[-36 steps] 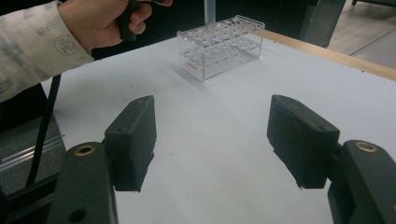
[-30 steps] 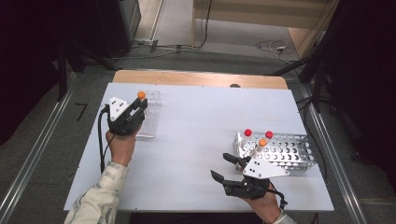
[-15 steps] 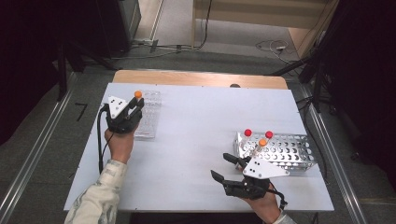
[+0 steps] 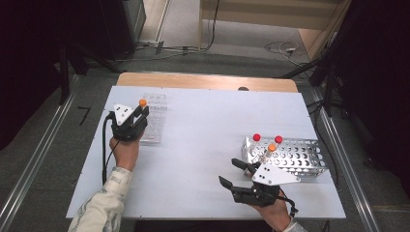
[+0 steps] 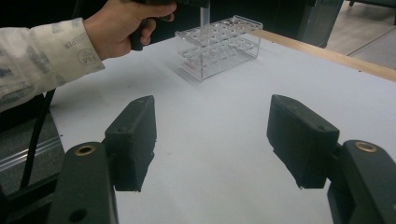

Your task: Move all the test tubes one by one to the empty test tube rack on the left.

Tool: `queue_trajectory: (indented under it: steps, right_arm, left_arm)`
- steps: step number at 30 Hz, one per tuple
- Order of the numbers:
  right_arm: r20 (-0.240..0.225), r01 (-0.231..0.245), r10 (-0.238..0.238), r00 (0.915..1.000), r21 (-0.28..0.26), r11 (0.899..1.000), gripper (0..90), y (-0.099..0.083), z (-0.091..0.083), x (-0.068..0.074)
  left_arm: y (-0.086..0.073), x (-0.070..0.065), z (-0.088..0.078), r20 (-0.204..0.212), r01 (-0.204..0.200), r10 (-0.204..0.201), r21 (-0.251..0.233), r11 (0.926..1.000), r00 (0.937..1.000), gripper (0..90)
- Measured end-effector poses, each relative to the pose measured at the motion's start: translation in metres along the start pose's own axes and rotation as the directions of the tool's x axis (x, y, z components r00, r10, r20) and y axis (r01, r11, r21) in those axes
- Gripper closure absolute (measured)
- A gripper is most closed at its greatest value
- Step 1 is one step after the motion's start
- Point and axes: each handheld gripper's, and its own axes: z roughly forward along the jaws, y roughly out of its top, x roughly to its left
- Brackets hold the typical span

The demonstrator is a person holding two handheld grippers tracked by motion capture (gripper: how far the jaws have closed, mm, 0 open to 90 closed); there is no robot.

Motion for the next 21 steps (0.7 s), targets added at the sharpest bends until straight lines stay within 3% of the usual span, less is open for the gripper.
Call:
queue_trajectory:
  steps: [9, 21]
  right_arm:
    - [0.001, 0.006, -0.006, 1.0000, 0.005, 1.000, 31.4, -0.0010, 0.0002, 0.0007]
    - [0.007, 0.002, -0.002, 1.0000, 0.000, 1.000, 31.4, -0.0010, -0.0020, -0.0001]
  left_arm:
    - [-0.0086, -0.0010, 0.0009, -0.011, -0.017, 0.017, 0.024, 0.9996, 0.9998, 72.4]
    - [-0.0064, 0.0011, -0.0035, 0.004, 0.006, -0.006, 0.014, 0.9999, 1.0000, 52.3]
